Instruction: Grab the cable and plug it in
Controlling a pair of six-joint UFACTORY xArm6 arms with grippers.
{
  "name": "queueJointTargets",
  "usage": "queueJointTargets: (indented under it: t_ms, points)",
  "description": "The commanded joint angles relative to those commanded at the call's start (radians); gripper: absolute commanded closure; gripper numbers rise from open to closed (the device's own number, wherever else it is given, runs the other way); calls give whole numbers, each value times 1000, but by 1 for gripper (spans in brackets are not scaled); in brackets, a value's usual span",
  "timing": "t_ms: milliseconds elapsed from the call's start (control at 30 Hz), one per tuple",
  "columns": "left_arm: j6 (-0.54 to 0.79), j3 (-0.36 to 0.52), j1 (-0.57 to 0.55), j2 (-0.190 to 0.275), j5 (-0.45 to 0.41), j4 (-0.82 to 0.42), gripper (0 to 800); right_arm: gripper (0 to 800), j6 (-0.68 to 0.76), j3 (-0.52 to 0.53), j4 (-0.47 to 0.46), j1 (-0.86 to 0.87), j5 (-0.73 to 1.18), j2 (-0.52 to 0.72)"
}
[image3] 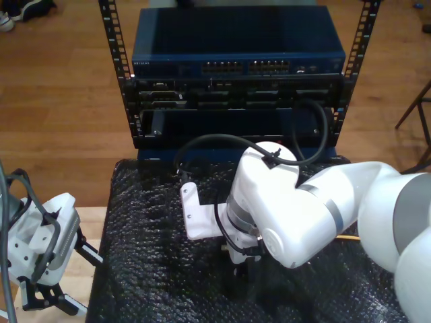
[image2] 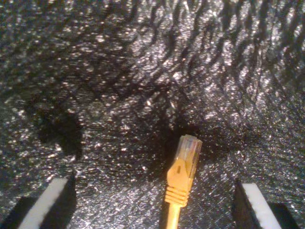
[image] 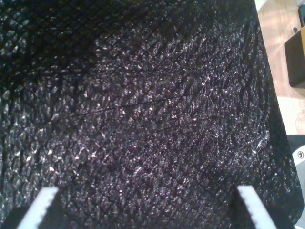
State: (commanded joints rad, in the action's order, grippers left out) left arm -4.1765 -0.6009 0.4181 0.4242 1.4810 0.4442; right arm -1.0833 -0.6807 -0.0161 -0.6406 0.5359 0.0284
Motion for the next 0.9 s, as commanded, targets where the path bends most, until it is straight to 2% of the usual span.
queueJointTargets:
  t_ms: [700, 900]
  points:
    - [2, 0, -2, -8, 0, -2, 0, 118, 0, 9, -28, 31, -57, -17]
    - [2, 0, -2, -8, 0, -2, 0, 199, 0, 12, -28, 32, -74, -17]
